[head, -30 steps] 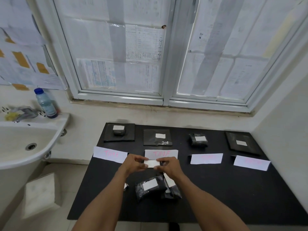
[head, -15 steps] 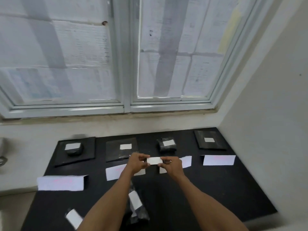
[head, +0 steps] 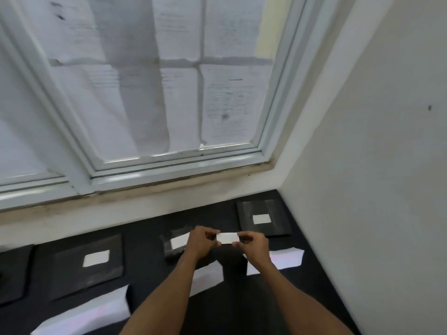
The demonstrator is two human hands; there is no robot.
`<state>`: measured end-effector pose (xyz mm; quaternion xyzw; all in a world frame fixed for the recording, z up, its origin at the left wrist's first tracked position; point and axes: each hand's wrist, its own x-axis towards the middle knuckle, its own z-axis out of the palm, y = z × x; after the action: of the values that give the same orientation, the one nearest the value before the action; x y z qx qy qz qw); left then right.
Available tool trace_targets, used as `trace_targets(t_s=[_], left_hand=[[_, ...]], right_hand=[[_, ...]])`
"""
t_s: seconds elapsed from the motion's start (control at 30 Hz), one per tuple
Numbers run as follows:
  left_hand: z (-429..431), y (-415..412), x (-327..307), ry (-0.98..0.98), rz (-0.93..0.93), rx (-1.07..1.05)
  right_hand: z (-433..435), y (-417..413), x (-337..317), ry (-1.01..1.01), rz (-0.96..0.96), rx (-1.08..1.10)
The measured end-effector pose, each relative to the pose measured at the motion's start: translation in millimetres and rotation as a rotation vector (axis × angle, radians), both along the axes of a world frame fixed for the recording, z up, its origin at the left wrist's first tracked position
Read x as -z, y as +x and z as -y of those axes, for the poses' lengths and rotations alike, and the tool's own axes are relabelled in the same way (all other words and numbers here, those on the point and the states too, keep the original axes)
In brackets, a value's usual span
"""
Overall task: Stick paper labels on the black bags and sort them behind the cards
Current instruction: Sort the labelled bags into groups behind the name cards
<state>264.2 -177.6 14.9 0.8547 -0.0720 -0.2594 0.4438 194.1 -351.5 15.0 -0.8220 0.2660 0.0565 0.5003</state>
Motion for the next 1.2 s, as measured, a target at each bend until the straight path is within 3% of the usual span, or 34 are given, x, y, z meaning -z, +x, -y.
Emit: trace_targets(t_s=[0.23,0.43,0.73,1.2], left_hand=[[126,51,38,0.018,-0.017,0.002],[180,74,73,0.072,0.023,-0.009],[196,84,85,0.079,0.043,-0.055],[195,76,85,0.109,-0.017,-0.029]], right_hand=[[109,49,32,0.005,-0.046,0.147],[150,75,68,-0.033,-0.074,0.217],[162,93,86,-0.162,0.032,0.146],[151,86,83,-0.223,-0.015,0.175]])
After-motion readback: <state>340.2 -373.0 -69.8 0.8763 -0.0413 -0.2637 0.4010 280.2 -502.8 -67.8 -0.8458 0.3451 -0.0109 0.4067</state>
